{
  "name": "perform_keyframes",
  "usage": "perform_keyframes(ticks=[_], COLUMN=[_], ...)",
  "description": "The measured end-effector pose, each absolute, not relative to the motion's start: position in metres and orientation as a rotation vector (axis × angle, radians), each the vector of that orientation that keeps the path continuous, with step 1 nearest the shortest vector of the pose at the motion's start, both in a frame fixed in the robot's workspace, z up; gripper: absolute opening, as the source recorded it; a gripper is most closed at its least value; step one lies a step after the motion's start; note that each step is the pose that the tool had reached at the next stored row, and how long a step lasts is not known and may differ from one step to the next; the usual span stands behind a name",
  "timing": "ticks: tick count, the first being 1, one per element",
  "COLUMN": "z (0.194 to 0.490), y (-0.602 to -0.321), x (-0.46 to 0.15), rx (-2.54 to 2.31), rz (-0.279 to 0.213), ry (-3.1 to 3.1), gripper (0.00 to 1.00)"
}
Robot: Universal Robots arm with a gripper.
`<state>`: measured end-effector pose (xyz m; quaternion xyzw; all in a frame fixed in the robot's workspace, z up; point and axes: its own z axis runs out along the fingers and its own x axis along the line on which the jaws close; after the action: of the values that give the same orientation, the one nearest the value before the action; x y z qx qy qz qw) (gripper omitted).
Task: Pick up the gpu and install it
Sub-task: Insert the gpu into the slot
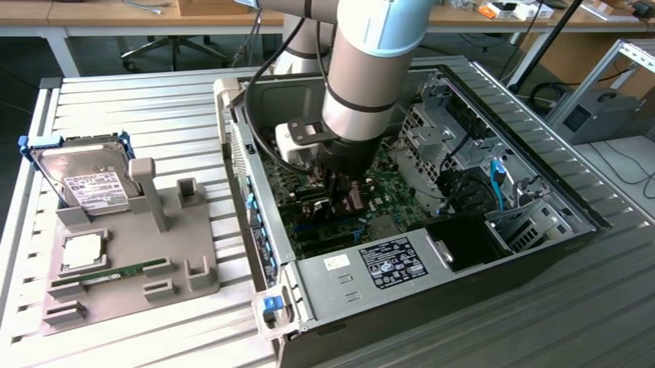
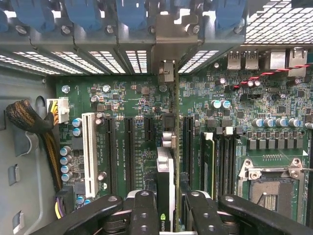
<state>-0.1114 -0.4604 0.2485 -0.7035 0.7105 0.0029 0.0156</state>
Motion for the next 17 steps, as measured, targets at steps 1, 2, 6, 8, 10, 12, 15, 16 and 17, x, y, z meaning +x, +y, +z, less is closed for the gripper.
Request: perform_keyframes(ticks=[1,2,6,8,10,12,15,16,17], z=[0.2485,0.2485,0.2484,0.2483,0.2479,0.2475,0.2474,0.2469,0.2466], y=[-0.4604,-0.4604,-0.4604,-0.4604,-0.4605,-0.4605,-0.4604,-0.4605,-0.4605], x=[-0.1122,-0.1125,-0.1137,-0.1139,-0.1142,-0.1143,-0.1143,-0.1143,-0.1143], rx=[-2.188,-2.188,-2.188,-2.188,-2.187,-2.187,-2.187,-2.187,-2.187], rz=[0.008,0.008,0.007,0.006,0.006,0.005,0.005,0.005,0.005], ry=[2.210,2.209,2.209,2.209,2.209,2.208,2.209,2.209,2.208], gripper=[0.27,0.27,0.27,0.27,0.27,0.27,0.27,0.27,0.27])
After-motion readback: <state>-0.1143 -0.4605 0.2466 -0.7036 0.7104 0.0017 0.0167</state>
